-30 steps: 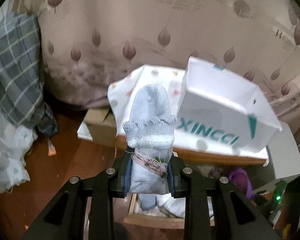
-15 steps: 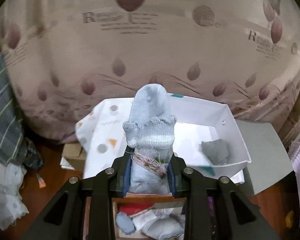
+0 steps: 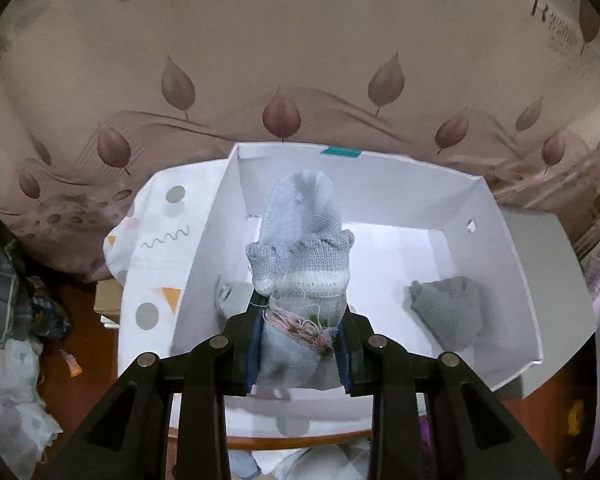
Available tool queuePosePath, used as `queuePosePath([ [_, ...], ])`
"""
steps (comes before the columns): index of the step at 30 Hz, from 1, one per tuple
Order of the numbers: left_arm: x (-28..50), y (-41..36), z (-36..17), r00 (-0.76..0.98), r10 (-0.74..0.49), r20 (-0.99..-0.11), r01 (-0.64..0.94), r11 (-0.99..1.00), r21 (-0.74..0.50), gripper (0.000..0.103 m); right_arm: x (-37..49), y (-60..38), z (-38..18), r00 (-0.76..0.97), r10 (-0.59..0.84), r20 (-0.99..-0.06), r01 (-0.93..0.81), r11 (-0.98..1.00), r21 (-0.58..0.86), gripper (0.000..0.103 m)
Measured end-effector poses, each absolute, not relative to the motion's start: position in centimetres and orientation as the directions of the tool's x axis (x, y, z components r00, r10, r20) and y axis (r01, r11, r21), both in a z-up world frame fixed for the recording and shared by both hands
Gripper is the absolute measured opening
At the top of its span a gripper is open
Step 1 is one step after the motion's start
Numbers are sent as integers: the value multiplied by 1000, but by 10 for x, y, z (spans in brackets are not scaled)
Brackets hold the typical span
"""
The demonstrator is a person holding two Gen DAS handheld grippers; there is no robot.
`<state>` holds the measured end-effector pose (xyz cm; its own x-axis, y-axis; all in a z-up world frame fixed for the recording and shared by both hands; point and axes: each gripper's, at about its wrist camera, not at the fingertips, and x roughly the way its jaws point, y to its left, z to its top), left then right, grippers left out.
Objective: Take underwear out of drawer
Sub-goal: 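Carry the white sock into the shoe box and open the left gripper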
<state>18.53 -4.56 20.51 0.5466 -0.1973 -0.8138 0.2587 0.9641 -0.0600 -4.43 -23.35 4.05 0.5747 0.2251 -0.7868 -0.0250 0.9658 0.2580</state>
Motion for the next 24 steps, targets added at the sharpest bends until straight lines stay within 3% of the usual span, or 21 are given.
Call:
queuePosePath([
  [12,195,-43,172,503,-154,-851,231,972,-39,38,-43,-232,38,561,219,-798,-21,968,251,40],
  [20,184,-40,181,536,-165,-828,236,971,-41,69,-43,-232,38,561,219,-798,-22,968,251,40],
  [24,173,-41,190,556,-168,-814,257,966,-24,74,-43,-232,38,561,219,-798,-23,968,250,40],
])
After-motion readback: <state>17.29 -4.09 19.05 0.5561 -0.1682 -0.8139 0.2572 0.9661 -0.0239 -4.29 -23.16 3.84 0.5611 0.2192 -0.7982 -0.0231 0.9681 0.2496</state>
